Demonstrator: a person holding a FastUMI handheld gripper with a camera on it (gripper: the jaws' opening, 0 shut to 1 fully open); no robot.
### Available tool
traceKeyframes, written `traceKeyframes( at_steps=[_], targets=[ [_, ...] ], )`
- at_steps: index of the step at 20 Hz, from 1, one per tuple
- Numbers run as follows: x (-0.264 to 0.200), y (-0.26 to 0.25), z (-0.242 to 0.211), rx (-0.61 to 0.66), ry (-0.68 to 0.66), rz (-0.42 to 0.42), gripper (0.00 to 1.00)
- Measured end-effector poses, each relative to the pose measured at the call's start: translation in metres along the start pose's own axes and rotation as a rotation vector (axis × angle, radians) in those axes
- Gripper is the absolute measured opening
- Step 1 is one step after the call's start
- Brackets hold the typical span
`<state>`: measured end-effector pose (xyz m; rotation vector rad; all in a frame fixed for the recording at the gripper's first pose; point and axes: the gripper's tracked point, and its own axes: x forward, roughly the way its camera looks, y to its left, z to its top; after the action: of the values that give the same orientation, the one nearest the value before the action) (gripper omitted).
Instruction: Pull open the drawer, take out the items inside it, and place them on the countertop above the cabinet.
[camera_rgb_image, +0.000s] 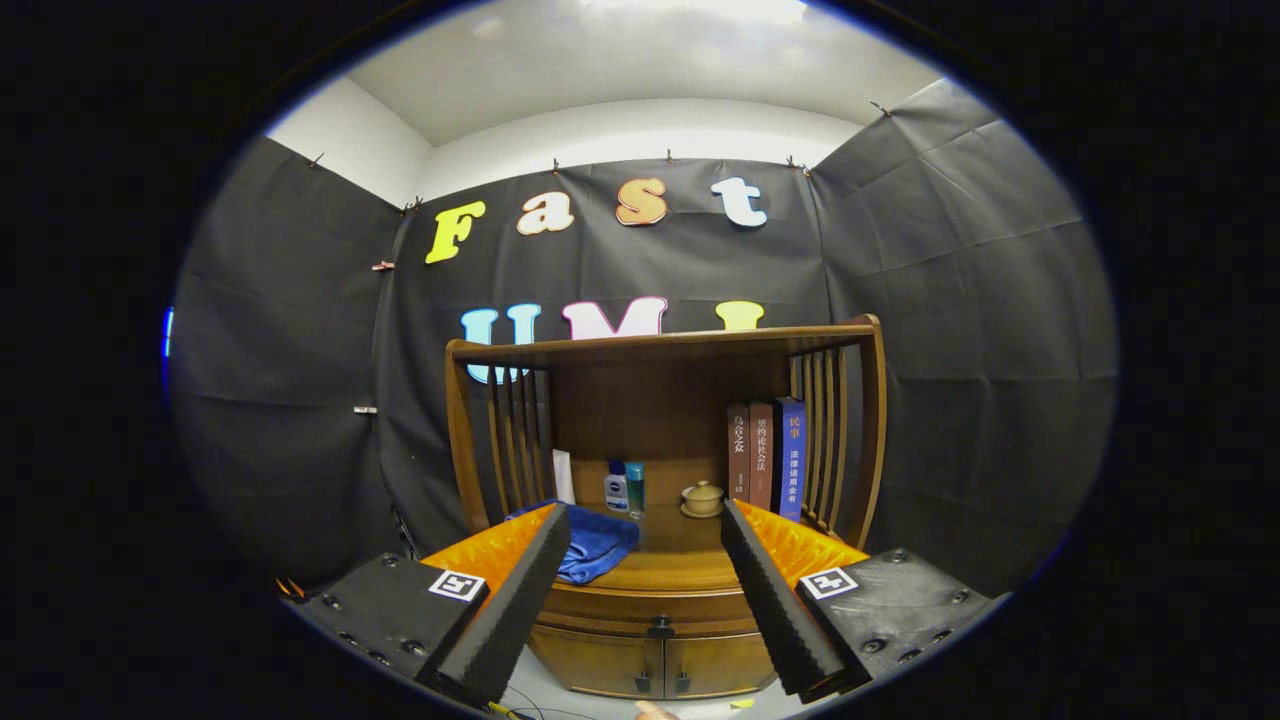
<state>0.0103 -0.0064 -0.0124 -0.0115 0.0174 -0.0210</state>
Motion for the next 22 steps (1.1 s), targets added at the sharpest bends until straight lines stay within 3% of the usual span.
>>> traceKeyframes(
  at_steps=[10, 22],
  targets=[
    [0.03, 0.005, -0.067, 0.023, 0.088, 0.004, 0.99],
    [0.082, -0.006, -0.206, 0.017, 0.294, -0.046, 0.98]
  ],
)
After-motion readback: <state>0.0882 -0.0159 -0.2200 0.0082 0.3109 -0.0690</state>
